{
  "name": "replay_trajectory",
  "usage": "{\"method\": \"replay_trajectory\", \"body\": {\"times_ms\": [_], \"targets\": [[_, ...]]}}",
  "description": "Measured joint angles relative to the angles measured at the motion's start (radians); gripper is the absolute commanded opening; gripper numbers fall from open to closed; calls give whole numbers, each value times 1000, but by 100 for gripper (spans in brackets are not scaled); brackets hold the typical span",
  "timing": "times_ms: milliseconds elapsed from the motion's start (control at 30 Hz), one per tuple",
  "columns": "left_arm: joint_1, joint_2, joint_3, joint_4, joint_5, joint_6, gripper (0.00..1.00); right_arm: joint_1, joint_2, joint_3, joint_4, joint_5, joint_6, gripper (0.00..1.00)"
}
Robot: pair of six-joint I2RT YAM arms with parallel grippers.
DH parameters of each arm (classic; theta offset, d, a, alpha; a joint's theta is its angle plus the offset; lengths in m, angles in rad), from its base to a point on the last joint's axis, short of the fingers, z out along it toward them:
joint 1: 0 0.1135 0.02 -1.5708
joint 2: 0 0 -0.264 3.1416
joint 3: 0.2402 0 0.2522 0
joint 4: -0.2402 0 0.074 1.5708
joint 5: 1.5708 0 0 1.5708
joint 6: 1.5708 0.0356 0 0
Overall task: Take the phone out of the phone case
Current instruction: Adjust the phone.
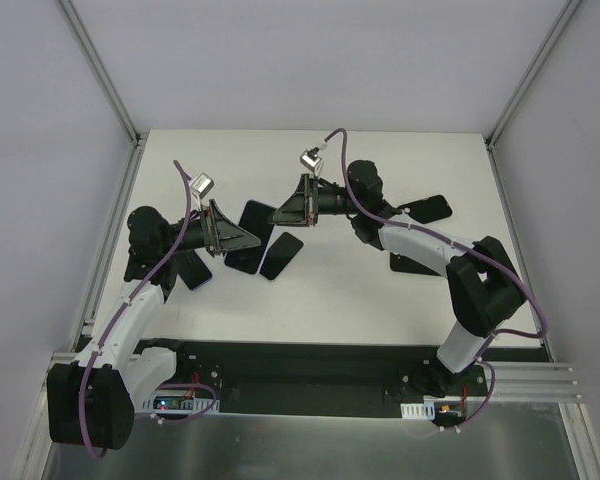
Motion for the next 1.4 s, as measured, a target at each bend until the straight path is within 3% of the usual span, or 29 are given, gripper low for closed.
{"method": "replay_trajectory", "body": {"times_ms": [67,133,267,533,733,800,900,933,1100,1200,1400], "targets": [[0,-1,0,-1,-1,-3,69,-23,0,-11,14,15,17,1],[0,-5,-2,-4,-1,-8,64,-39,0,-19,31,29,29,1],[0,-22,-11,-7,-3,-8,40,-48,0,-21,66,31,55,1],[0,-22,-19,-13,-10,-10,46,-47,0,-21,109,21,80,1],[-17,8,-9,-13,-16,-18,13,-45,0,-22,127,23,89,1],[-25,18,-7,-15,-24,-13,15,-45,0,-22,149,22,103,1],[-26,22,-5,-11,-34,-13,32,-46,0,-23,155,27,114,1],[-27,23,-5,-11,-40,-15,33,-46,0,-27,163,28,113,1],[-33,37,-5,7,-67,-42,32,-41,0,-52,169,40,111,1],[-32,60,-5,31,-79,-65,22,-45,0,-57,175,52,111,2],[-33,81,-6,69,-87,-97,28,-50,0,-61,192,58,111,1]]}}
